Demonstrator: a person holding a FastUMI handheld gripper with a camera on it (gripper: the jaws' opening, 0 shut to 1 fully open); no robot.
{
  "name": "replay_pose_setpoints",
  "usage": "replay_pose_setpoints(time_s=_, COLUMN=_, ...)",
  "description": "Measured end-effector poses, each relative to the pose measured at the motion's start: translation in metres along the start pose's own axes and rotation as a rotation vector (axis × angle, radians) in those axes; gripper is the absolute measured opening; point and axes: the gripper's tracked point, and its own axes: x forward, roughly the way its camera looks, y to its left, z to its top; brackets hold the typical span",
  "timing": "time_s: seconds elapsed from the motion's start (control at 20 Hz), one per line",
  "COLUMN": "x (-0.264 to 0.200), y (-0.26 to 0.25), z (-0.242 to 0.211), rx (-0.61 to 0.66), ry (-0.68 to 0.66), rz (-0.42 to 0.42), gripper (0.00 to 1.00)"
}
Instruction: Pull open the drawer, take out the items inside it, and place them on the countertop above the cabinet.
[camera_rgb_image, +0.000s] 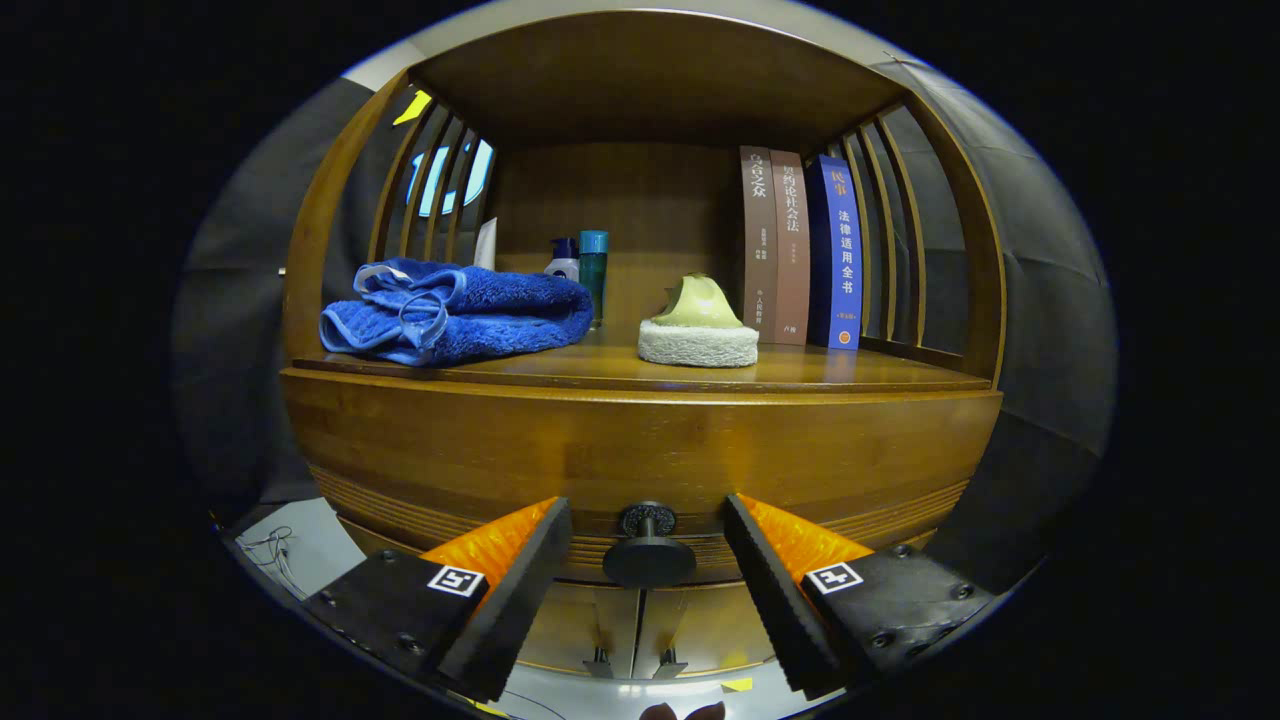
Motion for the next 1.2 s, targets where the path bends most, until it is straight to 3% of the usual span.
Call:
replay_pose_setpoints(time_s=0.5, x=-0.013, y=-0.003, z=0.011, rx=0.003, ry=0.010, rz=0.008, gripper=1.00)
replay_pose_setpoints(time_s=0.7, x=-0.048, y=0.000, z=0.036, rx=0.002, ry=-0.009, rz=0.041, gripper=1.00)
replay_pose_setpoints(time_s=1.2, x=-0.172, y=-0.008, z=0.156, rx=0.040, ry=-0.077, rz=0.082, gripper=0.99)
